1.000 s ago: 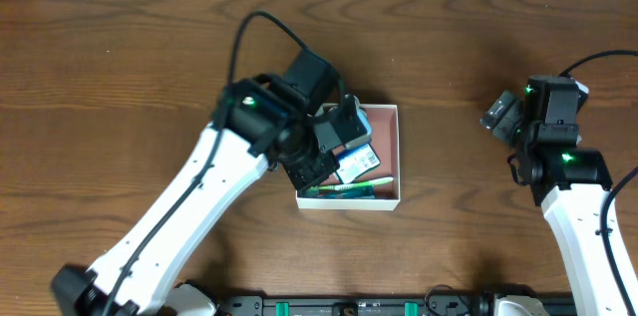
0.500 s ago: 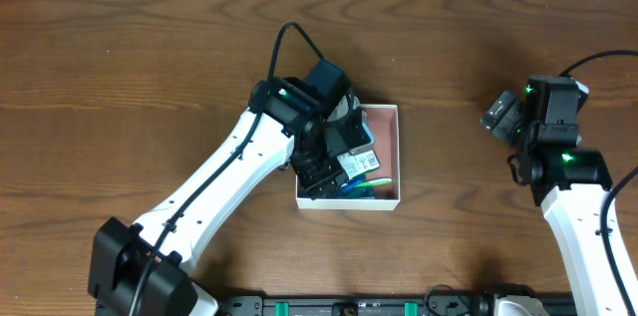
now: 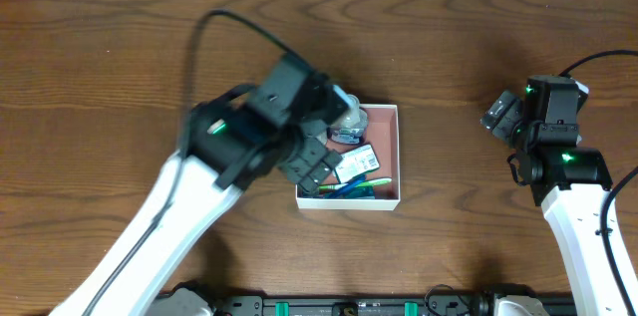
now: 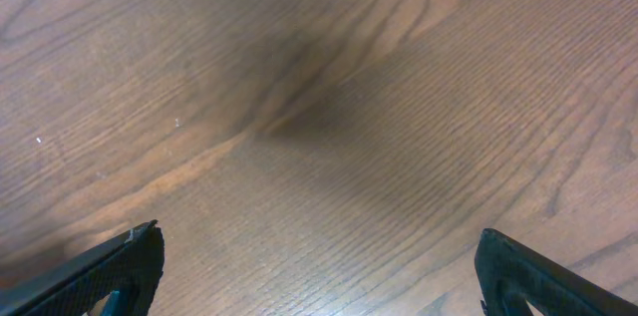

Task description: Pack container

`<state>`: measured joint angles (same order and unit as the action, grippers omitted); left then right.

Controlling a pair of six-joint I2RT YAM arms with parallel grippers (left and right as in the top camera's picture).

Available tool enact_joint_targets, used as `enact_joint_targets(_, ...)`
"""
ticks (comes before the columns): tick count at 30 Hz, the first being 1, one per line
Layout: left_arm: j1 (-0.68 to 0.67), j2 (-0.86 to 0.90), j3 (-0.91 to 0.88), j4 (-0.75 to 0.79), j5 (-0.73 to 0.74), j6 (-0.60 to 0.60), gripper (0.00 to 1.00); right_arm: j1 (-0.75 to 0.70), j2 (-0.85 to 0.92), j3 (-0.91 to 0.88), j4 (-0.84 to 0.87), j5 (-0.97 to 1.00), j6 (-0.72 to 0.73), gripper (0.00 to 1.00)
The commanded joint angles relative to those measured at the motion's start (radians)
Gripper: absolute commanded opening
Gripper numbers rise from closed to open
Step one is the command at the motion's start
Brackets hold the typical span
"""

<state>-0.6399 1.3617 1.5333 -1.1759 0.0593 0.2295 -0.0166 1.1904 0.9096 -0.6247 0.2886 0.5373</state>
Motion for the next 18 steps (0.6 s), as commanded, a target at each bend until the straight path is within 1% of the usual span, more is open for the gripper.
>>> enact_joint_targets(1,-0.001,-0.145,0.039,0.017,-0.26,-0.068,0.98,-0.009,0.002,0.01,0.0,0.018,0.001,0.99)
enact_joint_targets(3,-0.001,-0.226,0.039,0.032,-0.3,-0.068,0.98,-0.009,0.002,0.01,0.0,0.018,0.0,0.99)
enact_joint_targets(6,-0.001,-0.341,0.039,0.039,-0.252,-0.071,0.98,-0.009,0.002,0.01,0.0,0.018,0.0,0.99)
enact_joint_targets(10,-0.001,-0.459,0.039,0.027,-0.255,-0.07,0.98,-0.009,0.002,0.01,0.0,0.018,0.0,0.99)
enact_joint_targets(12,-0.001,-0.511,0.039,-0.005,-0.256,-0.066,0.98,-0.009,0.002,0.01,0.0,0.018,0.0,0.99)
enact_joint_targets(15,-0.001,-0.576,0.039,-0.114,-0.254,-0.063,0.98,-0.009,0.002,0.01,0.0,0.018,0.0,0.99)
enact_joint_targets(18,-0.001,-0.62,0.039,-0.287,-0.244,-0.082,0.98,-0.009,0.002,0.01,0.0,0.018,0.0,0.99)
